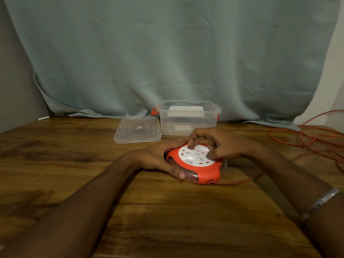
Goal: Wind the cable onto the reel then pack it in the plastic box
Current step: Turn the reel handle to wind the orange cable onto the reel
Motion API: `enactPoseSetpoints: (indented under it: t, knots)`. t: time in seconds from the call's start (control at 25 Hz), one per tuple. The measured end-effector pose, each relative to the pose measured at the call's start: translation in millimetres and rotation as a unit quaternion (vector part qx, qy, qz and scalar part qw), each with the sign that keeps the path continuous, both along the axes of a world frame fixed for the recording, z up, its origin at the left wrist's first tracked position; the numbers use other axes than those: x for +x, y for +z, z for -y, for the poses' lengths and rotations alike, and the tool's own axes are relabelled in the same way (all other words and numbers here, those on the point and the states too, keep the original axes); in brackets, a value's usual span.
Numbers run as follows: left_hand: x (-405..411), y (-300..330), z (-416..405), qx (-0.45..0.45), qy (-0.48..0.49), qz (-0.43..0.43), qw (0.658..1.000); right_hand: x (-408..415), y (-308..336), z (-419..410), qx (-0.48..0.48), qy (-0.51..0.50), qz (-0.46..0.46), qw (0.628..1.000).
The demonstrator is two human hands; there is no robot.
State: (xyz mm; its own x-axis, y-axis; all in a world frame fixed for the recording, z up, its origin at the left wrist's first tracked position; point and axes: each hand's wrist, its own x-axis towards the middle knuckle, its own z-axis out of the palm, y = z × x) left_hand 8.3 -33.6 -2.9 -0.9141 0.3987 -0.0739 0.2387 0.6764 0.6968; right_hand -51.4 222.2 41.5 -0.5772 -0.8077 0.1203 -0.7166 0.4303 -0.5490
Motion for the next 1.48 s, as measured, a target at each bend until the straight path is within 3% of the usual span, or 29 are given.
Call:
enactPoseSetpoints:
  t: [0.36,1.48]
  knots:
    - [3,1,-1,-0.007,-0.006,-0.010,1.000,-11,4,-7,0.035,-0.007,0.056,0.998]
    - [1,0,0,0.008,-0.001,-0.017,1.000,-8,-5,-2,0.027,-0.022,-0.073,0.997]
